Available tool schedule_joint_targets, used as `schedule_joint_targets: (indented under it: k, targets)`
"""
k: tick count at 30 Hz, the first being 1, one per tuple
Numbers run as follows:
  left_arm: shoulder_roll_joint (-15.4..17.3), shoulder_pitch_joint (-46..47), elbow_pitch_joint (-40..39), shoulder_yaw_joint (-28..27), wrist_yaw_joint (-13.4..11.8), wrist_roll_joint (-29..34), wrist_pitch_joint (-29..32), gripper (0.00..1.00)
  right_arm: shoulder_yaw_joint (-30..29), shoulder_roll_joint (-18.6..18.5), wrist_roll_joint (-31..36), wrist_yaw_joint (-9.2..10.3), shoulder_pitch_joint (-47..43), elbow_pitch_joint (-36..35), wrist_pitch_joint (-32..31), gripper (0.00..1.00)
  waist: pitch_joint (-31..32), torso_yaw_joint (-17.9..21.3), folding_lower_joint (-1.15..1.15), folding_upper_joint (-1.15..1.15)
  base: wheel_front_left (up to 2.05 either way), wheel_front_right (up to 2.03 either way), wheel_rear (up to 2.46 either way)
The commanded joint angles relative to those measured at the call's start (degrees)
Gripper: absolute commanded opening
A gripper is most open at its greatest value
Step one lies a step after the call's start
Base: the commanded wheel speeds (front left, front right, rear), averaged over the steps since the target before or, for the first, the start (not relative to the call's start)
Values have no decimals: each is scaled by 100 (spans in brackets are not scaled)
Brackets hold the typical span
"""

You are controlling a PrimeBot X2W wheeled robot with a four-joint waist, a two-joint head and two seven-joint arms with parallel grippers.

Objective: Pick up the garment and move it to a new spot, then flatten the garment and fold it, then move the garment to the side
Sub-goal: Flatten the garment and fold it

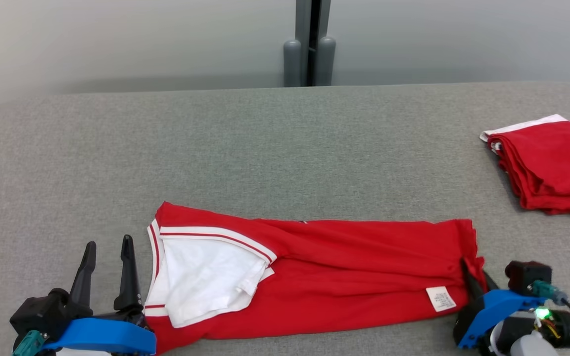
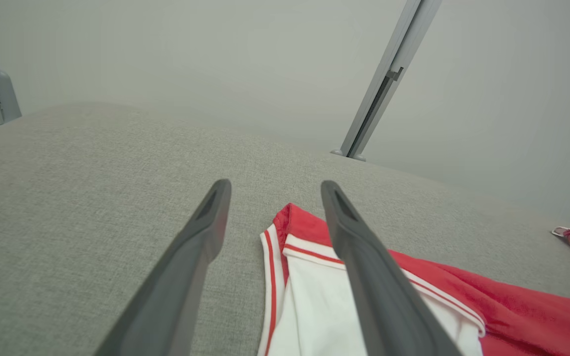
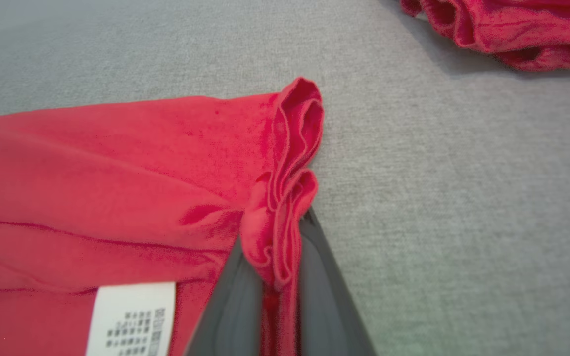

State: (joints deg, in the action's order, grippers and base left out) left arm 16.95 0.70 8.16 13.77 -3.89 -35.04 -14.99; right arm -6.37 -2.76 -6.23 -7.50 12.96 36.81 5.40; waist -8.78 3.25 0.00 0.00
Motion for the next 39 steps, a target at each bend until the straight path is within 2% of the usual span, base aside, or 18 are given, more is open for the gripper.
schedule_joint_targets:
  k: [1,9,13,19,24,31,32,34,39]
  targets:
    - [-31,4,-4,-30,24,28,-26,100,-132,-28,51,1,126,-27,5,0,36,64,0,0,0,0,0]
    - [-53,-89,114,-57,76,141,-26,100,-1082,-101,425,1,-152,-940,-378,0,155,243,0,0,0,0,0]
    - [-87,-92,196,-13,94,154,-27,100,-1041,-55,130,1,-357,-1601,-709,0,209,265,0,0,0,0,0]
    - [-127,-31,285,83,139,183,-24,100,9,-8,-694,1,-549,-2413,-1102,0,259,213,0,0,0,0,0]
    - [-104,10,340,92,124,176,-18,100,1252,-20,-1598,1,-335,-2512,-1096,0,309,97,0,0,0,0,0]
    - [-173,131,399,214,185,191,1,100,2786,-19,-2796,1,331,-1862,-690,0,300,-233,0,0,0,0,0]
    - [-173,131,399,214,185,191,1,100,2786,-19,-2796,1,331,-1862,-690,0,300,-233,0,0,0,0,0]
    - [-222,219,440,282,208,216,2,100,3246,-20,-3054,0,687,-1450,-548,0,255,-418,0,0,0,0,0]
    - [-313,347,568,336,272,245,-8,100,3782,-21,-3464,0,1207,-736,-355,0,156,-687,0,0,0,0,0]
